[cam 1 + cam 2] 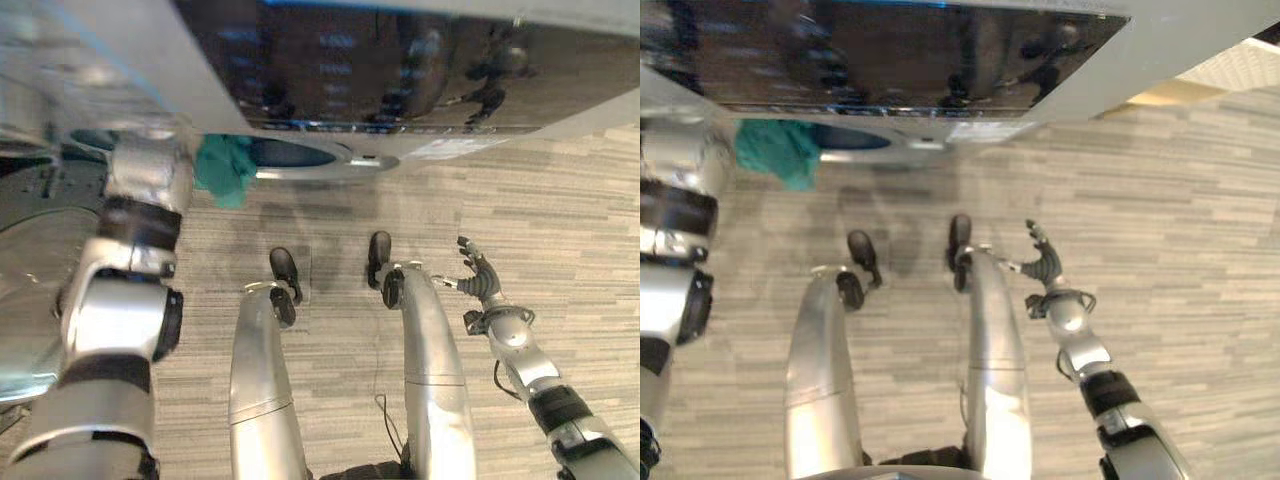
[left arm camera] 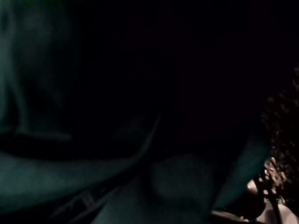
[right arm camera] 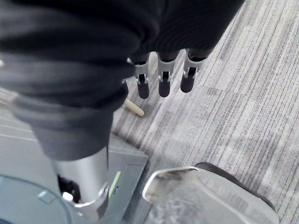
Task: Grab the laundry basket,head to the washer,open it,put in the laundry and shut it.
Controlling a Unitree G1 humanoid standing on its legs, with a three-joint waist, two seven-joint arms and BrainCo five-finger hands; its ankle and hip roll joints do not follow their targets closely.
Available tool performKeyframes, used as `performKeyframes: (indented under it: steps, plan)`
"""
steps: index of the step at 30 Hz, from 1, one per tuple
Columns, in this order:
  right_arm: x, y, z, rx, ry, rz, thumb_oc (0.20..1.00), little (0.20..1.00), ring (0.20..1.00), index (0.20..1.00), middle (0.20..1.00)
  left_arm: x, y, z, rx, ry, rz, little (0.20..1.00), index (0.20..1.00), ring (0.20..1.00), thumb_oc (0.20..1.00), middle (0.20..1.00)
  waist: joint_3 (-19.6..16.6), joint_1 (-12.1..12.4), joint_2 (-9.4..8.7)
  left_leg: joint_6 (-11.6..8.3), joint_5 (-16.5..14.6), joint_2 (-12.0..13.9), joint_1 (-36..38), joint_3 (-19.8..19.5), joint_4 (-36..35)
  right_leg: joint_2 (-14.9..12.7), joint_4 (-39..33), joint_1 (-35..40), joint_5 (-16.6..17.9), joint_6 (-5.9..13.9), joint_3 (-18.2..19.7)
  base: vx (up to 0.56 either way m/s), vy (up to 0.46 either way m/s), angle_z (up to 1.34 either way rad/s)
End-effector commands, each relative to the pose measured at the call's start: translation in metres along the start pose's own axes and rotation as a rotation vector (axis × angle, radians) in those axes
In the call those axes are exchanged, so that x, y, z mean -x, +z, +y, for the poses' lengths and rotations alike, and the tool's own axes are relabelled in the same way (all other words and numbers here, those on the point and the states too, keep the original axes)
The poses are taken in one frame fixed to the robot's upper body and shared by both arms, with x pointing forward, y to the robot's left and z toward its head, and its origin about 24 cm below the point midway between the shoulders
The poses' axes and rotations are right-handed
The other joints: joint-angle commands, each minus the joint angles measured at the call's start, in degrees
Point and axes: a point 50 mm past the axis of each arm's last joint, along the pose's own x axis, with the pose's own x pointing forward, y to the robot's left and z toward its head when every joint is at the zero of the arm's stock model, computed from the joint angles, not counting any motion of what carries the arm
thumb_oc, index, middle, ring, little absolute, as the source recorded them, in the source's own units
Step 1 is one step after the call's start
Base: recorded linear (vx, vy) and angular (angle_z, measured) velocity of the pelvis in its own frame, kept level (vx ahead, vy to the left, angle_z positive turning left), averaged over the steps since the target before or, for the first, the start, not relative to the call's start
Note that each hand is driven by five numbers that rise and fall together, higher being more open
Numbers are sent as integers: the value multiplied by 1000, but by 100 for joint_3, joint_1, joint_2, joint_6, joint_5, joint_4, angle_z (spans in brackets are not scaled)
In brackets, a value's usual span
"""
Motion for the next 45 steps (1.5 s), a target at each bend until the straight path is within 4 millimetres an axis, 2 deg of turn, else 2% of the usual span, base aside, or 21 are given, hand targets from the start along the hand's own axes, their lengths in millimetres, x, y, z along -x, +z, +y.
performKeyframes:
  steps: [1,3,5,6,7,9,10,12,15,16,26,30,31,32,33,36,37,39,40,44,45]
  plan:
    - [21,-19,-1,-29,10,32,1000,1000,1000,1000,1000,10,-3,1,28,3,-51,200,200,200,200,200,-1052,-126,319,16,-423,-8,-204,-165,-12,65,-701,101,-332,148,-22,24,-14,-8]
    - [22,-17,-9,2,28,18,1000,1000,1000,1000,1000,-12,49,-14,-57,-53,-229,200,200,200,200,200,-1134,-278,360,6,-429,107,-509,-161,63,190,-803,-169,-163,260,-2,15,-12,-9]
    - [22,-18,-11,-1,24,21,1000,1000,1000,1000,1000,-15,54,-17,-70,-66,-243,250,250,250,250,250,-1153,-287,360,6,-419,130,-599,-161,70,215,-842,-229,-118,288,-6,-7,-4,-17]
    - [23,-19,-11,-1,25,24,1000,1000,1000,1000,1000,-16,52,-16,-93,-82,-235,918,918,918,918,918,-1164,-297,377,12,-406,143,-645,-148,67,231,-865,-274,-93,304,-9,-8,-13,-17]
    - [23,-20,-12,1,23,31,1000,1000,1000,1000,1000,-15,40,-19,-150,-132,-196,1000,1000,1000,1000,1000,-1171,-307,402,30,-391,173,-732,-134,107,258,-866,-366,-75,310,-13,-9,-10,-13]
    - [23,-20,-11,-3,25,31,1000,1000,1000,1000,1000,-12,28,-19,-169,-163,-157,1000,1000,1000,1000,1000,-1178,-300,419,42,-389,184,-777,-144,146,271,-835,-414,-81,312,-17,6,-1,-12]
    - [22,-20,-10,4,31,32,1000,1000,1000,1000,1000,-3,0,-15,-242,-222,-74,1000,1000,1000,1000,1000,-1166,-275,449,63,-399,197,-810,-152,229,297,-770,-476,-100,301,-23,21,14,-11]
    - [23,-21,-9,8,32,34,1000,1000,1000,1000,1000,4,-13,-15,-278,-260,-36,1000,1000,1000,1000,1000,-1183,-262,466,73,-415,208,-825,-156,284,309,-715,-502,-124,290,-25,20,15,-9]
    - [26,-25,-8,11,36,50,1000,1000,1000,1000,1000,26,-49,-13,-377,-347,55,1000,1000,1000,1000,1000,-1207,-208,494,112,-471,185,-819,-187,425,315,-558,-524,-210,250,-44,30,2,-4]
    - [29,-29,-5,7,42,62,1000,1000,1000,1000,1000,43,-71,-9,-420,-398,110,1000,1000,1000,1000,1000,-1229,-153,503,128,-513,157,-802,-228,509,310,-457,-524,-283,206,-54,27,-2,5]
    - [35,-39,-3,6,36,104,1000,1000,1000,1000,1000,107,-120,17,-521,-485,215,1000,1000,1000,1000,1000,-1329,128,513,34,-431,-10,-471,-321,210,189,-552,-152,-285,133,-141,-20,-20,12]
    - [35,-49,0,43,27,163,1000,1000,1000,1000,1000,171,-152,35,-414,-482,407,1000,1000,1000,1000,1000,-1324,313,458,-105,-171,-80,313,-283,-614,122,-1175,602,-116,197,-233,-100,-11,18]
    - [36,-50,0,44,29,165,1000,1000,1000,1000,1000,172,-152,36,-413,-481,409,1000,1000,1000,1000,1000,-1309,302,460,-106,-157,-84,359,-279,-648,121,-1205,645,-104,198,-234,-67,6,11]
    - [36,-52,-1,54,23,180,1000,1000,1000,1000,1000,189,-158,41,-378,-474,463,1000,1000,1000,1000,1000,-1301,344,459,-123,-98,-102,610,-252,-874,104,-1393,876,-53,212,-248,-60,32,9]
    - [40,-60,-2,66,17,222,1000,1000,1000,1000,1000,225,-169,49,-313,-474,578,1000,1000,1000,1000,1000,-1283,436,444,-158,20,-164,1226,-205,-1399,102,-1821,1430,57,262,-269,-61,32,13]
    - [42,-64,-2,75,19,242,1000,1000,1000,1000,1000,244,-174,56,-283,-469,641,1000,1000,1000,1000,1000,-1273,467,428,-175,116,-211,1605,-189,-1739,107,-2134,1785,164,299,-295,5,32,12]
    - [54,-77,-5,75,18,303,1000,1000,1000,1000,1000,299,-185,85,-263,-455,828,1000,1000,1000,1000,1000,-1277,587,398,-197,308,-338,2792,-125,-2609,165,-2931,2887,356,392,-359,108,58,1]
    - [66,-88,-6,79,29,355,1000,1000,1000,1000,1000,336,-189,106,-273,-450,965,1000,1000,1000,1000,1000,-1226,644,370,-210,447,-422,3671,-95,-3151,197,-3483,3766,494,445,-427,140,60,-12]
    - [76,-97,-7,86,47,400,1000,1000,1000,1000,1000,369,-191,124,-296,-456,1090,1000,1000,1000,1000,1000,-1279,659,336,-174,718,-513,4394,-28,-3708,226,-4059,4501,753,462,-475,145,50,-18]
    - [92,-112,-5,82,72,475,1000,1000,1000,1000,1000,405,-191,146,-352,-489,1231,1000,1000,1000,1000,1000,-1456,660,333,-189,813,-539,5365,52,-4344,301,-4637,5468,850,548,-462,176,47,-8]
    - [104,-123,-4,96,86,536,1000,1000,1000,1000,1000,426,-189,156,-398,-533,1304,1000,1000,1000,1000,1000,-1605,645,341,-196,897,-559,5961,128,-4776,374,-5006,5993,965,628,-408,276,86,-9]
